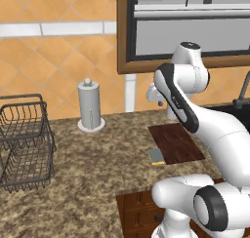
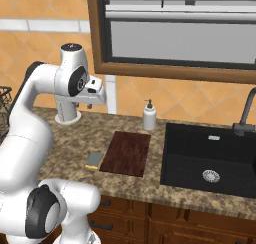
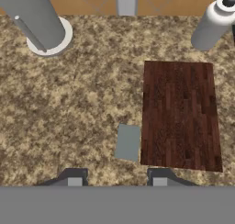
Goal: Pick up the sponge from the counter and clean the cutting board by briefly scrubbing or pressing down on the cutting board. Once finished, release the sponge.
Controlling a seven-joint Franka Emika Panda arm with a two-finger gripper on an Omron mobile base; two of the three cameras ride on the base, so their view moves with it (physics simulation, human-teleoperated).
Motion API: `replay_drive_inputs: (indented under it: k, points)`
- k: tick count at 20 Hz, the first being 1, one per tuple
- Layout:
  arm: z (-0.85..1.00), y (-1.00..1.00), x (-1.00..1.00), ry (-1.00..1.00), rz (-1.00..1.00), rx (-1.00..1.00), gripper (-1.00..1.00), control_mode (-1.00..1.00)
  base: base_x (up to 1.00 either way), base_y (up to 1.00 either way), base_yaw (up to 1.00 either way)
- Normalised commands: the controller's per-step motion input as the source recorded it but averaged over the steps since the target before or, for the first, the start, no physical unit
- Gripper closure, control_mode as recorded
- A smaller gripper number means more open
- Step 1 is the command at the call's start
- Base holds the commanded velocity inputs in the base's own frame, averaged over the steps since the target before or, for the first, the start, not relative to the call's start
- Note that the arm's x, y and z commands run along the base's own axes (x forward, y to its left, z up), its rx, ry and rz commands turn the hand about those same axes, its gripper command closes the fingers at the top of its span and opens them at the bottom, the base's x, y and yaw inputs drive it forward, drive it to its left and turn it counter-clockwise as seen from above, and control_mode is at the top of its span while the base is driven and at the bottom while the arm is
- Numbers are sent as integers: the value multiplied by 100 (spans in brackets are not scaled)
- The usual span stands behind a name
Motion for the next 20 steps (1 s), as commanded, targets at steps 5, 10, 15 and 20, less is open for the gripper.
replay_drive_inputs:
  k: [5, 10, 15, 20]
  points:
    - [-31, 0, -2, 0, -1, -2, -100, -100, 0, 0, 0]
    - [-93, 0, 6, 2, 0, 0, -100, -100, 0, 0, 0]
    - [-81, 0, 5, 1, 0, 0, -100, -100, 0, 0, 0]
    - [-75, 0, 0, -2, 0, 0, -100, -100, 0, 0, 0]
